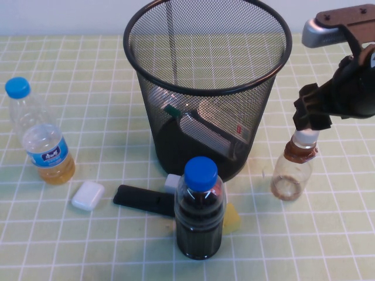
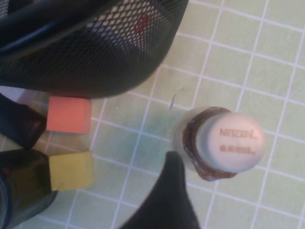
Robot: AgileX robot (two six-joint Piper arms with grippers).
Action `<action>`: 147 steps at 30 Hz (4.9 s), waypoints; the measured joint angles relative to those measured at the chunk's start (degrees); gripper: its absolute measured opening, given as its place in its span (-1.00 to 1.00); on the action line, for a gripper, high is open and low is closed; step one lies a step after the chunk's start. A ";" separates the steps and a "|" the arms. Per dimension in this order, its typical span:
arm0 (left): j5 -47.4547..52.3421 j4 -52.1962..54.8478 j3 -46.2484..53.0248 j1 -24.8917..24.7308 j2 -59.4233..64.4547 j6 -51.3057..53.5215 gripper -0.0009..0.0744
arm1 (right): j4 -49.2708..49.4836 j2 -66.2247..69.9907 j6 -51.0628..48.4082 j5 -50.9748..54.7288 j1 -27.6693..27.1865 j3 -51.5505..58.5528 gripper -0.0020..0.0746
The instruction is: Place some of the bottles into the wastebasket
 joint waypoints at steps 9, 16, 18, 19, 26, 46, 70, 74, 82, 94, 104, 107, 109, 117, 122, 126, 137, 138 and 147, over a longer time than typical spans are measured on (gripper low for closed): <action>0.00 0.00 0.00 0.00 0.00 0.00 -0.99 | -0.54 3.43 0.00 -1.05 0.00 0.09 0.57; 0.00 0.00 0.00 0.00 0.00 0.00 -0.99 | -0.56 4.90 0.10 -0.09 0.00 0.09 -0.04; 0.00 0.00 0.00 0.00 0.00 0.00 -0.99 | -0.56 5.22 0.63 0.48 0.00 0.09 -0.11; 0.00 0.00 0.00 0.00 0.00 0.00 -0.99 | -0.56 5.33 0.63 0.61 0.00 0.09 -0.11; 0.00 0.00 0.00 0.00 0.00 0.00 -0.99 | -0.90 5.56 0.63 0.86 0.00 0.09 -0.16; 0.00 0.00 0.00 0.00 0.00 0.00 -0.99 | -8.44 2.93 1.43 1.09 0.00 -0.51 -0.41; 0.00 0.00 0.00 0.00 0.00 0.00 -0.99 | -4.46 -19.65 -5.60 -11.10 -0.22 -15.80 -0.41; 0.00 0.00 0.00 0.00 0.00 0.00 -0.99 | 10.59 -19.21 -13.75 -11.68 -0.22 -15.90 -0.41; 0.00 0.00 0.00 0.00 0.00 0.00 -0.99 | 25.98 -12.96 -23.15 -11.26 -0.22 -15.90 -0.41; 0.00 0.00 0.00 0.00 0.00 0.00 -0.99 | 22.88 -0.35 -25.69 -10.88 -0.22 -15.90 -0.41; 0.00 0.00 0.00 0.00 0.00 0.00 -0.99 | 21.03 3.15 -25.69 -12.32 -0.22 -15.90 -0.09; 0.00 0.00 0.00 0.00 0.00 0.00 -0.99 | 20.71 3.11 -25.69 -12.32 -0.22 -15.90 0.03; 0.00 0.00 0.00 0.00 0.00 0.00 -0.99 | 20.58 3.11 -25.69 -12.19 -0.22 -15.90 0.02; 0.00 0.00 0.00 0.00 0.00 0.00 -0.99 | 20.58 2.39 -25.58 -9.01 -0.22 -15.90 0.02; 0.00 0.00 0.00 0.00 0.00 0.00 -0.99 | 18.71 -0.48 -25.58 -6.02 -0.22 -15.90 -0.04; 0.00 0.00 0.00 0.00 0.00 0.00 -0.99 | 13.25 -4.85 -21.98 -5.26 -0.22 -15.90 -0.51; 0.00 0.00 0.00 0.00 0.00 0.00 -0.99 | -4.85 -19.68 -10.79 3.55 -0.22 -15.75 -0.96; 0.00 0.00 0.00 0.00 0.00 0.00 -0.99 | -4.95 -20.85 -10.79 4.29 -0.22 -15.10 -0.96; 0.00 0.00 0.00 0.00 0.00 0.00 -0.99 | -4.96 -39.08 -7.74 -2.92 -0.22 4.37 -0.96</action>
